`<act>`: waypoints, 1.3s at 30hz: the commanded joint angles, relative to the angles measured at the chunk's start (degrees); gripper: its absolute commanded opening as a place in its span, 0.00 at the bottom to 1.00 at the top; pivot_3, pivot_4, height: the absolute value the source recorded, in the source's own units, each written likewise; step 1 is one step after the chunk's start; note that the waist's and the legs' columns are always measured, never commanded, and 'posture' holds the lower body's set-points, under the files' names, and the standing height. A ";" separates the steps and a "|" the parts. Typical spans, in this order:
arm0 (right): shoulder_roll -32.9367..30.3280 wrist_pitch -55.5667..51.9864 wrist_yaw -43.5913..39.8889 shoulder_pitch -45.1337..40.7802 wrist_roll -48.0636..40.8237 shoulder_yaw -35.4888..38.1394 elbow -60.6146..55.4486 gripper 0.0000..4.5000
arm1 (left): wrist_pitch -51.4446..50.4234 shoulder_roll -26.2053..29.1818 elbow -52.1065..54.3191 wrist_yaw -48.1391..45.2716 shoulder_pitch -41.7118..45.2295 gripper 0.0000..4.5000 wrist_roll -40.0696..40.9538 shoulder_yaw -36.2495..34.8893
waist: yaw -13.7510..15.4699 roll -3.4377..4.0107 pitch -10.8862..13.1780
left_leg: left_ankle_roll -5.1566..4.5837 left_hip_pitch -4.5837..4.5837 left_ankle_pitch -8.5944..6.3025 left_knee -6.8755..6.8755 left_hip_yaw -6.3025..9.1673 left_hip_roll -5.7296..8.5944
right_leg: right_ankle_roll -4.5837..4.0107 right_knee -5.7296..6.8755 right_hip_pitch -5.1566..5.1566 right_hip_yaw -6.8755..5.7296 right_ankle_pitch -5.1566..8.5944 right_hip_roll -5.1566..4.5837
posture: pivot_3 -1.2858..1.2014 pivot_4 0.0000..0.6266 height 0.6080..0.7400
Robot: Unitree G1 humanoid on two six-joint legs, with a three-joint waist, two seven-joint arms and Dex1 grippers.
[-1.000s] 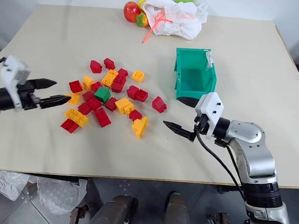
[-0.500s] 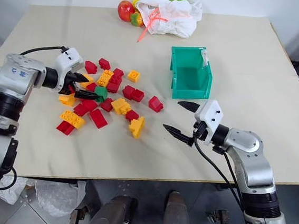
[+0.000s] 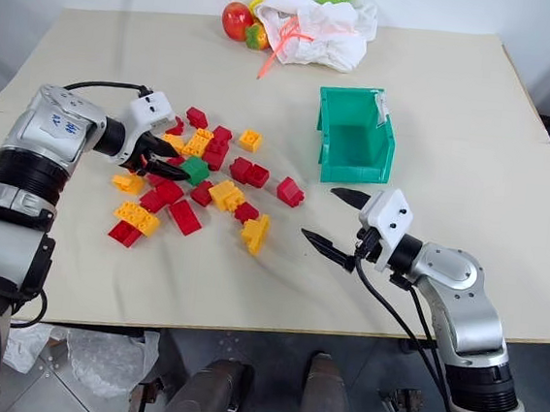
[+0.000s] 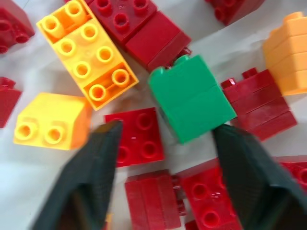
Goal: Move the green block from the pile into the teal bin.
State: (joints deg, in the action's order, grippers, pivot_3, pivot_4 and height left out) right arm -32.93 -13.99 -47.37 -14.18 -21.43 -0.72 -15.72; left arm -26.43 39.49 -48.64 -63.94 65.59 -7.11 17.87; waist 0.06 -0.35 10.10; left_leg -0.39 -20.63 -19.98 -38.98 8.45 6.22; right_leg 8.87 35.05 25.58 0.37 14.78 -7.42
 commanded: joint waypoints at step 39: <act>-1.26 0.98 2.63 1.92 0.20 4.29 -3.18 1.00 | 8.15 -3.63 0.53 -4.42 -1.71 1.00 -0.66 -1.55 | -0.11 -0.01 0.01 | 0.01 -0.16 0.02 -0.13 0.04 0.00 | 0.04 0.04 0.09 -0.03 -0.02 0.00 | 0.52 0.24 1.00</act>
State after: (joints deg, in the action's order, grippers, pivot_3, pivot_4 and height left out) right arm -34.44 -13.91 -45.32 -12.37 -21.01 2.73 -16.55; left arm -19.22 36.09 -46.36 -69.68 63.61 -5.56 14.79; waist -0.05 -0.37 10.11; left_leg -0.38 -20.77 -19.96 -39.11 8.48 6.22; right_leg 8.91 35.10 25.66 0.34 14.75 -7.42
